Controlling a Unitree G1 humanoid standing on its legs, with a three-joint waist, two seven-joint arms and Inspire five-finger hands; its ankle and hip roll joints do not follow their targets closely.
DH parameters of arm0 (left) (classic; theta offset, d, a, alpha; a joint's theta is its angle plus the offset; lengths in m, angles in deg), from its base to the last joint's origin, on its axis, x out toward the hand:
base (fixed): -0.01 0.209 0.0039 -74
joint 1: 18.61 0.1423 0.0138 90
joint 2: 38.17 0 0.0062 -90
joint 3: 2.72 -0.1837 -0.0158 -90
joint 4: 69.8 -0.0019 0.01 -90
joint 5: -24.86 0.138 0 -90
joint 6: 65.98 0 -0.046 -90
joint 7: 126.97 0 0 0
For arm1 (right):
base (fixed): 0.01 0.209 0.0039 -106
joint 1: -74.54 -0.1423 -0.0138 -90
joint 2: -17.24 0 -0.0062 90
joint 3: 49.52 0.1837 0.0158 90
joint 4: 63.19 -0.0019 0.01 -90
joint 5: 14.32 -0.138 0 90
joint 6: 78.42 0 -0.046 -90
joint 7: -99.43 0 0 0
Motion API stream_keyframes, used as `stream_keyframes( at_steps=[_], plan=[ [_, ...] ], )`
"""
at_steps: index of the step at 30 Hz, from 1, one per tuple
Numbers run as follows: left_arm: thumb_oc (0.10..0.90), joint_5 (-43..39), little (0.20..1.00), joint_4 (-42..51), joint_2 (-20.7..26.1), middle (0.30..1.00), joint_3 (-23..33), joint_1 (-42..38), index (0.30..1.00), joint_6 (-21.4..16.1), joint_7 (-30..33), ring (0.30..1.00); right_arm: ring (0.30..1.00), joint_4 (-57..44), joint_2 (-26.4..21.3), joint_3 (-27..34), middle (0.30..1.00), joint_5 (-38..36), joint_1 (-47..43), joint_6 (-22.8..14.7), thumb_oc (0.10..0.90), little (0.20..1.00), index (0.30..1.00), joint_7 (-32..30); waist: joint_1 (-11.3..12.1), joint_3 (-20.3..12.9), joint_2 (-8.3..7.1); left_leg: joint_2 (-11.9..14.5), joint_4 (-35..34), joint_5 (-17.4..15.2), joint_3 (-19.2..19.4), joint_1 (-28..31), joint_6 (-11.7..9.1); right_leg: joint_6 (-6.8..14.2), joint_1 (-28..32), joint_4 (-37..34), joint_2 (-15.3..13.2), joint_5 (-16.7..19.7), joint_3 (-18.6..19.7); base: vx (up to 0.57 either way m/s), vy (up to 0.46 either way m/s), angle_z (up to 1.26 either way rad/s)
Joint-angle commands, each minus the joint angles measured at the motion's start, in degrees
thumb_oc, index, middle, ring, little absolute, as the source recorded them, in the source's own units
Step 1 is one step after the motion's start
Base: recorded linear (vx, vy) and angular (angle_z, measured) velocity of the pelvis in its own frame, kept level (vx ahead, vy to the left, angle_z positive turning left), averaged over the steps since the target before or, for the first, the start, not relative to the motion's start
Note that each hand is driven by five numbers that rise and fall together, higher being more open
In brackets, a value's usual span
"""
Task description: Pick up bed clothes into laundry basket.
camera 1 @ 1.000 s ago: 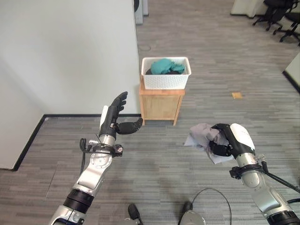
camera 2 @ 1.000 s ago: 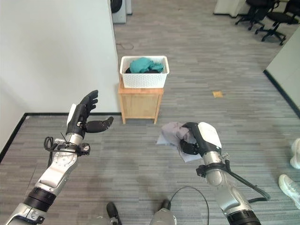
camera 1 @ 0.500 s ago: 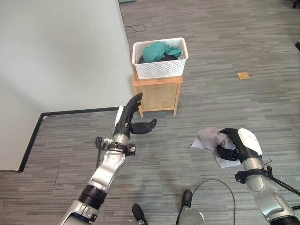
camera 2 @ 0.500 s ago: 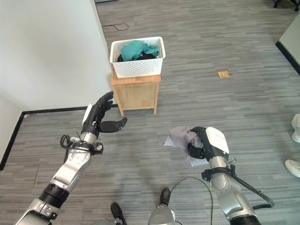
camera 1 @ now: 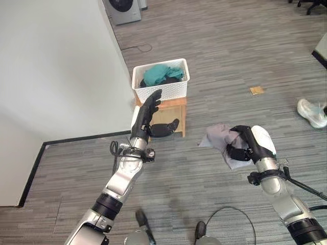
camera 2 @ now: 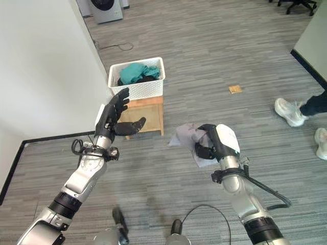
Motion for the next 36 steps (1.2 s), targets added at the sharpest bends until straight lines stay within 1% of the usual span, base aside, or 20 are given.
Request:
stream_keyframes(
  at_steps=[1,6,7,9,11,13,15,16,17,18,19,20,21,23,25,26,27,29,32,36],
  plan=[
    [0.800,0.4,0.900,7.2,1.1,0.900,4.2,-0.4,0.900,-6.4,1.2,0.900,0.300,-8.1,-4.7,2.1,0.300,-0.4,-6.3,-6.0,0.400,0.300,0.300,-3.1,3.3,-1.1,2.00,0.9,0.1,4.0,1.0,-3.5,-1.0,5.8,4.6,0.2,-0.5,-9.4,-2.7,0.29,0.007,0.13],
    [0.800,-0.7,0.900,7.9,1.7,0.900,4.9,2.2,0.900,-6.2,1.3,0.900,0.300,-8.0,-3.9,1.5,0.300,-0.2,-6.3,-5.7,0.400,0.300,0.300,-2.7,5.1,-0.8,2.30,1.9,0.4,8.1,0.5,-4.8,-1.7,4.3,8.5,0.2,1.7,-11.4,1.0,0.42,0.034,-0.20],
    [0.800,-0.3,0.900,8.6,2.4,0.900,5.8,3.9,0.900,-5.7,1.0,0.900,0.300,-7.2,-3.7,0.8,0.300,0.7,-6.3,-5.6,0.400,0.300,0.300,-2.2,6.0,-2.3,2.69,1.8,-0.1,8.2,0.1,-4.1,-0.4,4.3,10.1,0.2,3.0,-13.0,2.1,0.49,0.026,-0.30],
    [0.800,-0.6,0.900,8.7,2.7,0.900,5.9,4.7,0.900,-5.6,0.6,0.900,0.300,-7.2,-3.3,0.7,0.300,1.2,-5.8,-5.3,0.400,0.300,0.300,-1.8,6.6,-3.3,2.03,1.4,-0.1,8.1,-0.2,-3.8,0.0,4.5,11.0,0.2,3.0,-13.4,2.7,0.41,0.017,-0.15],
    [0.800,-0.8,0.900,8.7,3.4,0.900,5.7,5.0,0.900,-5.4,0.4,0.900,0.300,-6.9,-2.8,0.5,0.300,1.8,-6.0,-5.1,0.400,0.300,0.300,-2.0,7.6,-4.8,0.67,1.3,-0.1,8.3,1.2,-3.1,0.9,4.4,12.2,0.2,2.6,-14.8,3.0,0.39,0.019,0.03],
    [0.800,-0.7,0.900,8.5,4.2,0.900,5.6,4.3,0.900,-5.2,0.4,0.900,0.300,-6.0,-2.7,0.2,0.300,2.3,-7.1,-4.8,0.400,0.300,0.300,-2.3,9.0,-6.2,-2.27,-0.9,0.5,5.2,1.2,-2.4,2.9,5.3,14.4,0.2,1.3,-15.2,2.7,0.45,0.021,-0.07],
    [0.800,-0.9,0.900,7.9,4.9,0.900,4.5,2.9,0.900,-4.9,0.5,0.900,0.300,-5.6,-2.8,0.2,0.300,3.2,-8.2,-4.4,0.400,0.300,0.300,-3.0,9.7,-6.3,-4.04,-2.5,0.9,2.3,2.4,-1.0,5.4,7.4,12.4,9.9,-0.7,-15.1,1.8,0.39,0.135,-0.12],
    [0.800,-0.6,0.900,7.0,5.2,0.900,3.9,1.3,0.900,-4.5,1.2,0.900,0.300,-5.3,-3.2,0.3,0.300,3.8,-10.3,-3.6,0.400,0.300,0.300,-3.2,8.8,-5.4,-5.00,-4.8,1.4,-1.6,2.7,1.9,7.8,12.4,5.9,24.2,-5.8,-8.4,0.9,0.31,0.196,-0.13],
    [0.800,-0.6,0.900,6.9,5.2,0.900,4.0,1.2,0.900,-4.5,1.2,0.900,0.300,-5.3,-3.2,0.2,0.300,3.8,-10.5,-3.6,0.400,0.300,0.300,-3.2,8.9,-5.4,-5.19,-5.2,1.4,-1.8,2.9,1.9,8.1,12.7,5.4,25.0,-6.4,-8.7,1.1,0.34,0.283,-0.51],
    [0.800,0.1,0.900,6.8,5.4,0.900,3.0,-0.4,0.900,-4.3,2.1,0.900,0.300,-5.7,-3.3,0.3,0.300,3.9,-11.9,-3.2,0.400,0.300,0.300,-3.5,7.5,-4.1,-4.38,-5.9,0.6,-3.4,3.1,5.3,9.3,14.5,-1.6,38.7,-9.9,-1.6,0.4,0.12,0.158,-0.48],
    [0.800,0.1,0.900,6.7,5.4,0.900,3.1,-0.6,0.900,-4.3,2.1,0.900,0.300,-5.7,-3.4,0.2,0.300,3.9,-12.0,-3.2,0.400,0.300,0.300,-3.5,7.5,-4.0,-4.47,-6.1,0.7,-3.5,3.2,5.2,9.4,14.5,-2.2,39.5,-10.2,-1.9,0.6,0.19,0.204,-0.33],
    [0.800,0.3,0.900,6.9,5.4,0.900,2.5,-1.9,0.900,-4.2,2.8,0.900,0.300,-6.3,-3.3,0.2,0.300,4.3,-12.9,-3.0,0.400,0.300,0.300,-3.7,6.2,-3.1,-3.39,-5.8,0.1,-4.5,3.1,7.4,9.7,14.5,-6.3,44.8,-11.2,-0.7,0.1,0.11,0.113,-0.06],
    [0.800,0.3,0.900,6.4,5.2,0.900,2.6,-2.7,0.900,-4.1,3.1,0.900,0.300,-6.5,-3.5,-0.1,0.300,4.4,-13.7,-2.8,0.400,0.300,0.300,-3.8,5.2,-2.3,-2.91,-6.1,-0.1,-5.5,3.0,8.6,10.0,14.5,-9.4,46.9,-12.4,-2.5,0.0,0.23,0.123,0.22],
    [0.800,0.5,0.900,6.2,5.0,0.900,2.7,-3.7,0.900,-4.4,3.2,0.900,0.300,-7.0,-3.6,0.6,0.300,3.8,-13.9,-2.6,0.400,0.300,0.300,-3.9,3.2,-1.1,-2.28,-6.3,-0.1,-6.9,1.5,10.6,9.3,13.5,-12.0,40.2,-11.9,-6.1,-0.3,0.26,0.000,0.33],
    [0.800,0.7,0.900,5.9,4.6,0.900,2.7,-3.9,0.900,-4.7,2.8,0.900,0.300,-7.0,-3.8,1.8,0.300,3.0,-12.5,-2.8,0.400,0.300,0.300,-4.3,2.1,-1.1,-2.29,-6.1,-0.1,-7.5,0.6,11.1,8.4,10.8,-12.4,29.4,-9.6,-9.6,-0.1,0.21,-0.209,0.22],
    [0.800,1.3,0.900,5.1,3.7,0.900,1.8,-4.5,0.900,-4.9,2.0,0.900,0.300,-6.9,-4.5,4.0,0.300,2.2,-10.0,-2.8,0.400,0.300,0.300,-5.0,0.4,-1.5,-2.19,-5.7,-0.1,-7.4,-1.6,10.3,7.7,9.2,-12.1,12.9,-5.9,-6.6,4.3,0.12,-0.263,0.42],
    [0.800,1.4,0.900,5.1,3.7,0.900,1.7,-4.5,0.900,-5.0,2.0,0.900,0.300,-6.9,-4.5,4.1,0.300,2.2,-9.9,-2.8,0.400,0.300,0.300,-5.0,0.4,-1.5,-2.10,-5.6,-0.1,-7.5,-1.6,10.3,7.7,9.2,-11.8,12.5,-5.7,-6.4,4.1,0.11,-0.234,1.18],
    [0.800,1.8,0.900,4.8,3.0,0.900,1.2,-4.9,0.900,-5.1,1.9,0.900,0.300,-6.7,-4.8,5.5,0.300,2.5,-7.2,-1.5,0.400,0.300,0.300,-3.8,-0.7,-2.5,-2.87,-7.2,-0.1,-8.7,-3.5,10.6,8.1,9.6,-10.1,6.6,-5.7,-4.2,8.9,0.20,-0.090,1.41],
    [0.800,2.3,0.900,4.5,0.5,0.900,1.5,-3.6,0.900,-5.3,0.9,0.900,0.300,-7.5,-4.5,5.9,0.300,2.3,-5.2,-2.8,0.400,0.300,0.300,-3.9,-0.5,-5.4,-2.46,-7.7,0.2,-8.8,-4.6,12.6,7.5,9.4,-5.1,1.1,-5.2,-1.2,6.6,0.25,-0.130,0.85],
    [0.800,2.8,0.900,4.4,0.1,0.900,1.3,-2.8,0.900,-4.9,0.4,0.900,0.300,-7.7,-4.6,5.9,0.300,2.4,-4.4,-3.4,0.400,0.300,0.300,-3.2,0.2,-7.0,-2.06,-7.1,-0.1,-8.5,-5.8,13.1,7.0,9.1,-2.4,0.2,-4.9,-2.1,4.7,0.12,-0.100,0.09]
  ],
)
